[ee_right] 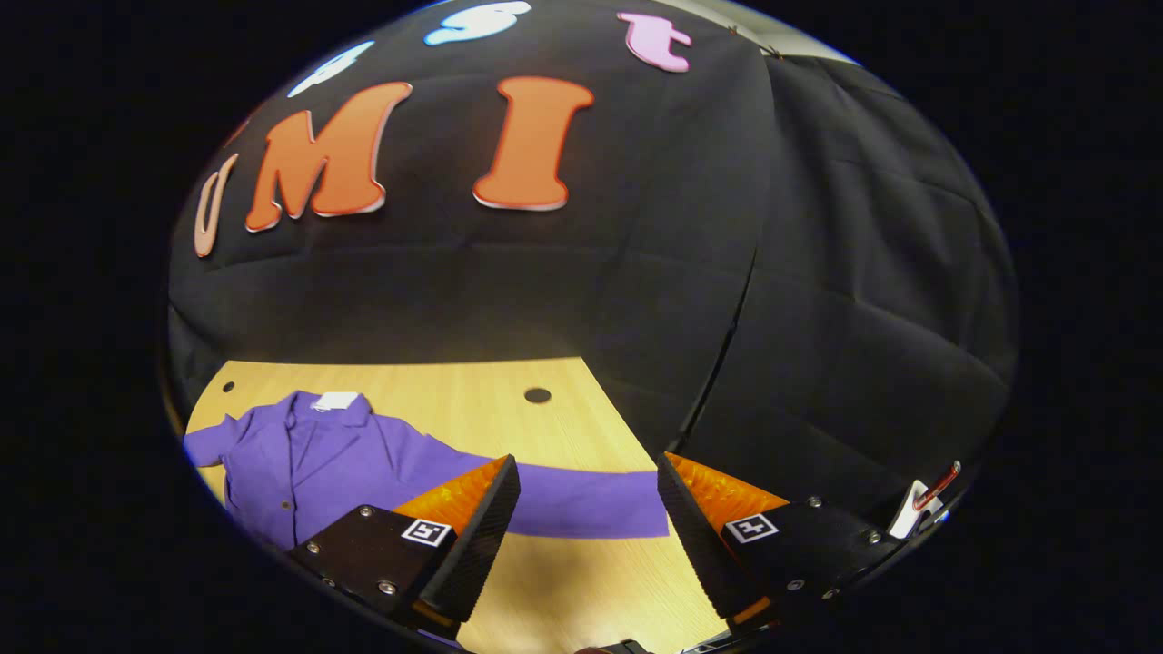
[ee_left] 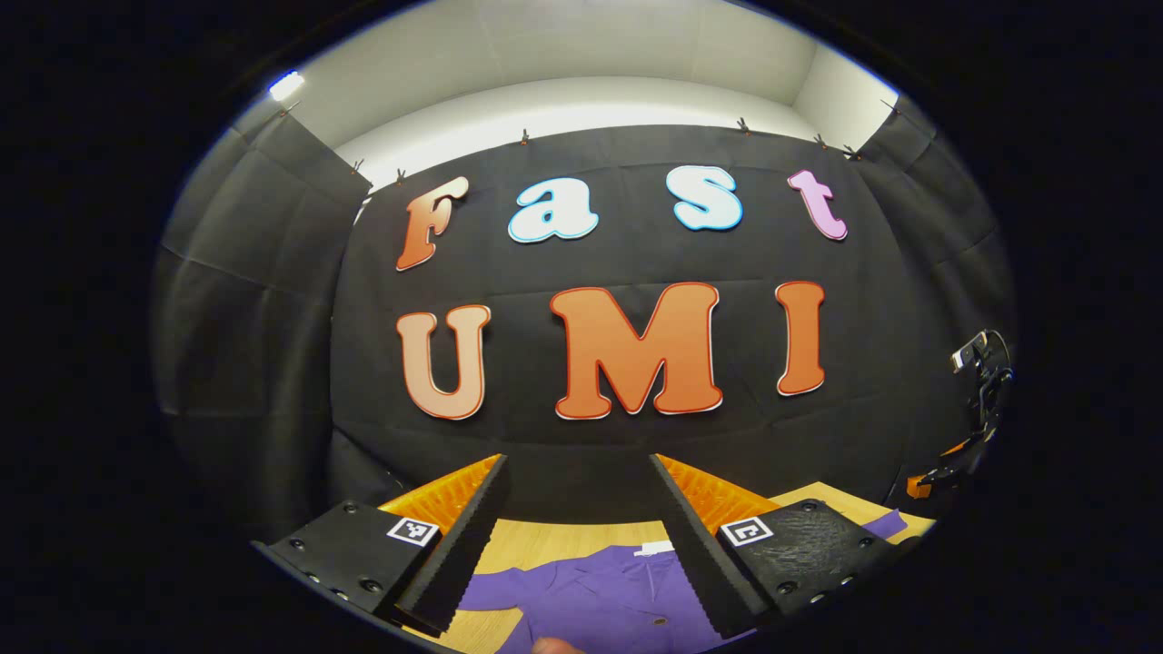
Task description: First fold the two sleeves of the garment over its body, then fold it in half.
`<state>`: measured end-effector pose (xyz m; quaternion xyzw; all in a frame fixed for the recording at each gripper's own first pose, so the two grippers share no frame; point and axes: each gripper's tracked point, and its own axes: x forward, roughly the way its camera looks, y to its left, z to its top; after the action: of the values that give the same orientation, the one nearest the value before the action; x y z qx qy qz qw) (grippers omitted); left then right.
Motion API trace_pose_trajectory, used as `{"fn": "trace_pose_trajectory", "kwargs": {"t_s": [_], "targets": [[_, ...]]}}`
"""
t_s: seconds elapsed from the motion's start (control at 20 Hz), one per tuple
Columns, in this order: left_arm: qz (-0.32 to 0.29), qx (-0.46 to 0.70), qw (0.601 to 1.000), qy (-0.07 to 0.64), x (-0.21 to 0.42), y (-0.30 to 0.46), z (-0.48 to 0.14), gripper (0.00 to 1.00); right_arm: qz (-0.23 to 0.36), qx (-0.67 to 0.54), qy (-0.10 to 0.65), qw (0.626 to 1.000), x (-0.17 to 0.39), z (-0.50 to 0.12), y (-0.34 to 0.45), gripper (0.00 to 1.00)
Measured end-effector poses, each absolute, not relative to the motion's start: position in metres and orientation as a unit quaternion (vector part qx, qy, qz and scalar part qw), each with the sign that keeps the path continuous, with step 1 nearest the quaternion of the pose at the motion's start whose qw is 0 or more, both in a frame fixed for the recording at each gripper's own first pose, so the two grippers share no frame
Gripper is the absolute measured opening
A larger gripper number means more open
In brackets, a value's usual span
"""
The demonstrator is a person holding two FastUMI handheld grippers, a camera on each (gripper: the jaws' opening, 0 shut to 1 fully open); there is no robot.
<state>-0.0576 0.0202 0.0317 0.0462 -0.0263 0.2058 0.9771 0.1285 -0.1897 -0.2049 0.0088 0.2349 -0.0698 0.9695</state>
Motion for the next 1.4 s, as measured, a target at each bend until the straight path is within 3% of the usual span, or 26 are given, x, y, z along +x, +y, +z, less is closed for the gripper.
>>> {"fn": "trace_pose_trajectory", "kwargs": {"t_s": [0.5,1.15,1.4], "targets": [[0.286,0.073,0.955,0.008,-0.076,0.026,0.018,0.95,-0.070,0.096,0.462,0.879,0.187,-0.336,-0.239,0.94],[0.301,0.091,0.947,0.068,-0.053,0.005,-0.009,0.96,-0.046,0.125,0.591,0.796,0.209,-0.418,-0.253,0.93],[0.302,0.099,0.945,0.073,-0.051,-0.005,-0.007,0.99,-0.049,0.124,0.617,0.776,0.201,-0.437,-0.252,0.84]]}}
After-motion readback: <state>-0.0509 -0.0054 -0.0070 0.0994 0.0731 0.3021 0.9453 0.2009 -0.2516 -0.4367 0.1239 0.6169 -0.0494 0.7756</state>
